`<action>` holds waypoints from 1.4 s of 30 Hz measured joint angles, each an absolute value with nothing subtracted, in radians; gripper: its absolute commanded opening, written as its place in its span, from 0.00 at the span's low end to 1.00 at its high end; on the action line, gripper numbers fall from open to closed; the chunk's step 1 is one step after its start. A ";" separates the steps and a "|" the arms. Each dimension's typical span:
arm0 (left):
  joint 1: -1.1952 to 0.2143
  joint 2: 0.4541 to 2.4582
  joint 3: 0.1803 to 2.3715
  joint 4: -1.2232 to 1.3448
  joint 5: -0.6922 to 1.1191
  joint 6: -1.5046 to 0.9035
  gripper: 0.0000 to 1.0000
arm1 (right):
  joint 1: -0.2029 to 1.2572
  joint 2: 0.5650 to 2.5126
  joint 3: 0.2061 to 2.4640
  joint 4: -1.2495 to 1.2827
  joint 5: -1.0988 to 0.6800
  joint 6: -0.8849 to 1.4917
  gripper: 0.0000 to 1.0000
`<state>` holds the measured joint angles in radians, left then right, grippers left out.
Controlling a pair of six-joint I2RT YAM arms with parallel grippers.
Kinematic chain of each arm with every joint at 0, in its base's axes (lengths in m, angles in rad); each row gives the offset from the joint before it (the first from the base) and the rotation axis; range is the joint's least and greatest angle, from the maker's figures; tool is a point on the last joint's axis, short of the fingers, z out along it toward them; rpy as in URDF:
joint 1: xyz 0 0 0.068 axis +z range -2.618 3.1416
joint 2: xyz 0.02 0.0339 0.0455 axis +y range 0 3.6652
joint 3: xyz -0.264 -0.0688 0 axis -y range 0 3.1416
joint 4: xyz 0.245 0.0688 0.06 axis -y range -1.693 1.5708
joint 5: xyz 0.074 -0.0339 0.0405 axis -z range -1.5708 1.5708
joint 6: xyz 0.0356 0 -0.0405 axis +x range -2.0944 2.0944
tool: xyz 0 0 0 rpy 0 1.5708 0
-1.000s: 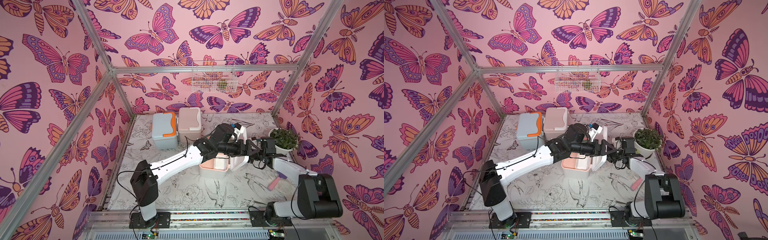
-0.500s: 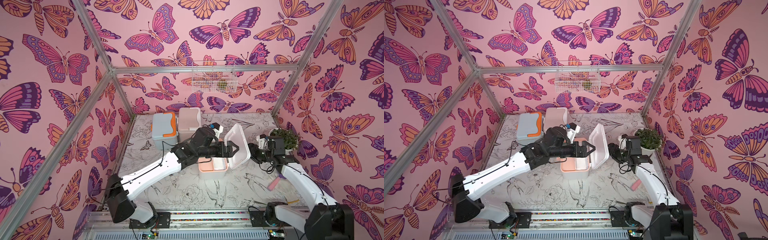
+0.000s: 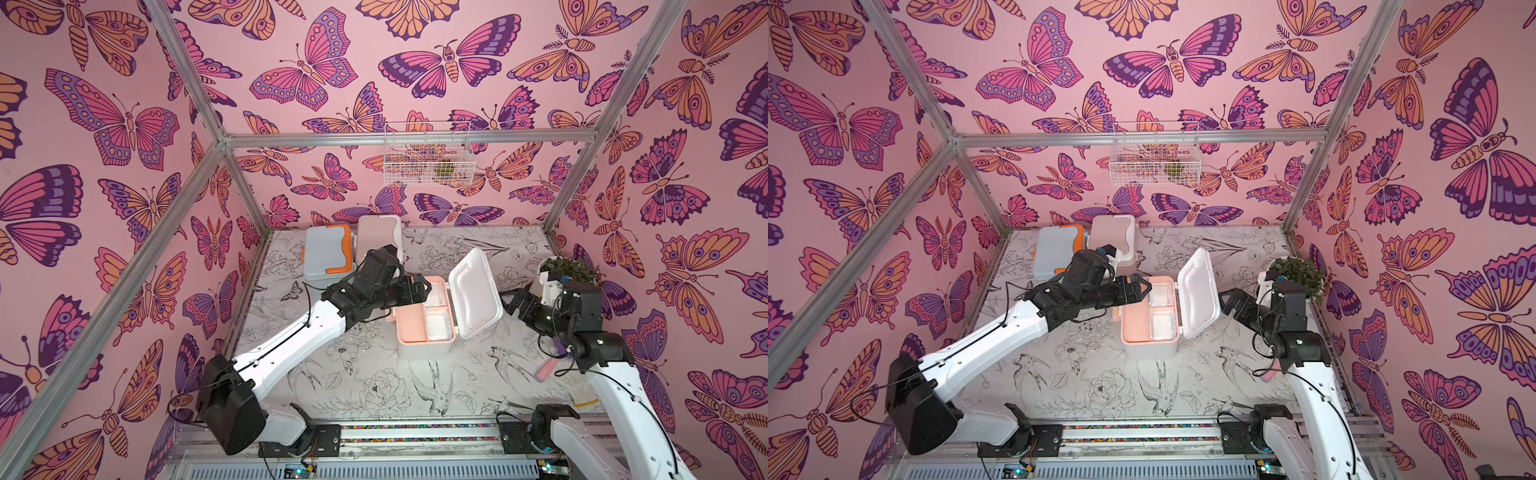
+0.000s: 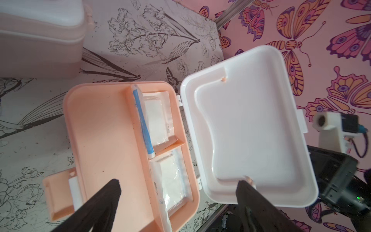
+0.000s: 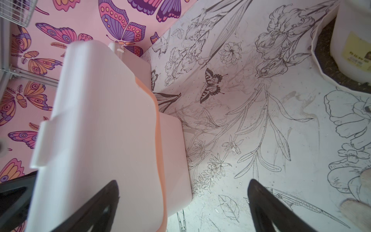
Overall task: Open first aid kits and take out gauze
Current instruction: Open the lid of the first aid kit, then pick up the gauze from the first aid kit.
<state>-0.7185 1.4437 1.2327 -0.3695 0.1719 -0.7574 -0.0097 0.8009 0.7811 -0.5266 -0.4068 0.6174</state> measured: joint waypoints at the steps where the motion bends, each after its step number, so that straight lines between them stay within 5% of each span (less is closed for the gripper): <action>1: -0.719 1.473 1.247 -0.376 0.175 -0.751 0.84 | -0.014 0.789 0.781 -0.527 -0.413 0.626 0.99; 26: -0.781 1.792 1.551 -0.586 -0.053 -0.652 0.59 | -0.117 0.854 0.687 -0.309 -0.753 0.782 0.99; 38: -0.781 1.891 1.633 -0.637 -0.084 -0.633 0.31 | -0.117 0.849 0.687 -0.278 -0.788 0.783 0.99; 42: -0.781 1.903 1.636 -0.655 -0.090 -0.635 0.13 | -0.117 0.849 0.687 -0.276 -0.793 0.783 0.99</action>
<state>-0.7811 1.9030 1.6360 -0.6552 -0.0902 -0.6350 -0.1173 0.8490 0.6868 -0.2756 -0.7925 0.7826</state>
